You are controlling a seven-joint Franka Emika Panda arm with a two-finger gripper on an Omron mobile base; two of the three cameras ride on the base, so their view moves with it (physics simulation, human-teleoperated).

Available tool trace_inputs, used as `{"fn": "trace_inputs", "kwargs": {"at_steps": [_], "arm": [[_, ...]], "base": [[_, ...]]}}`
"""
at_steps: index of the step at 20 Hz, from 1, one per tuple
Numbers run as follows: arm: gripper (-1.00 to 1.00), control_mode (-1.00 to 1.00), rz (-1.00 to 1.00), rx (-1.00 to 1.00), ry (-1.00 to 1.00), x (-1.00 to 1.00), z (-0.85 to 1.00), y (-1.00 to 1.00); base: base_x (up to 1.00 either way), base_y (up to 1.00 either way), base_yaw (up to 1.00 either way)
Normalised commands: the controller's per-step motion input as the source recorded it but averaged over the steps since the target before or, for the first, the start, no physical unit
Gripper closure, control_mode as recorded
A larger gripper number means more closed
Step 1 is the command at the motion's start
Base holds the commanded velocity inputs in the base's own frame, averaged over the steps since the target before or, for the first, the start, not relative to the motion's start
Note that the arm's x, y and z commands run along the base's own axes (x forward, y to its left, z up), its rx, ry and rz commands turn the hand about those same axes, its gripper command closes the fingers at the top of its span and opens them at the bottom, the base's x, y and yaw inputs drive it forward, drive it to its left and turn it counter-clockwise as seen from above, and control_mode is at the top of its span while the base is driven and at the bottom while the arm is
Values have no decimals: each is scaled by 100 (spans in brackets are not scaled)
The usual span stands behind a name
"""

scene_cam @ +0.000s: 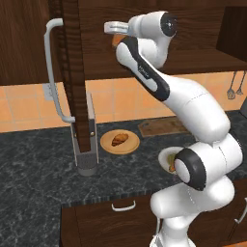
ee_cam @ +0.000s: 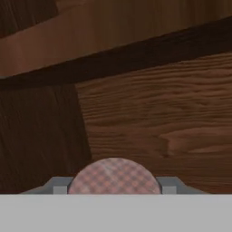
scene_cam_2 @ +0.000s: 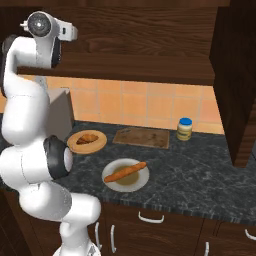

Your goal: From the different types of pastries on the counter, select a croissant and place it on the cutting board. Then retrieve a jar of jam from the cabinet and place it alongside the croissant on the cutting board.

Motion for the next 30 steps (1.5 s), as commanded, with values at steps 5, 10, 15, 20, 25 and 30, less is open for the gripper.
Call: {"fn": "trace_inputs", "kwargs": {"at_steps": [5,10,15,20,25,30], "arm": [[100,-100,13,14,-20,-100,12,-99],[100,-100,13,12,-22,-100,4,-97],[100,-100,7,6,-2,-100,-23,-78],[100,-100,0,-8,23,-85,-100,-49],[100,-100,0,-23,29,-44,-80,-34],[100,-100,0,-22,17,-10,-79,-20]], "base": [[0,0,0],[0,0,0],[0,0,0],[0,0,0],[0,0,0],[0,0,0]]}}
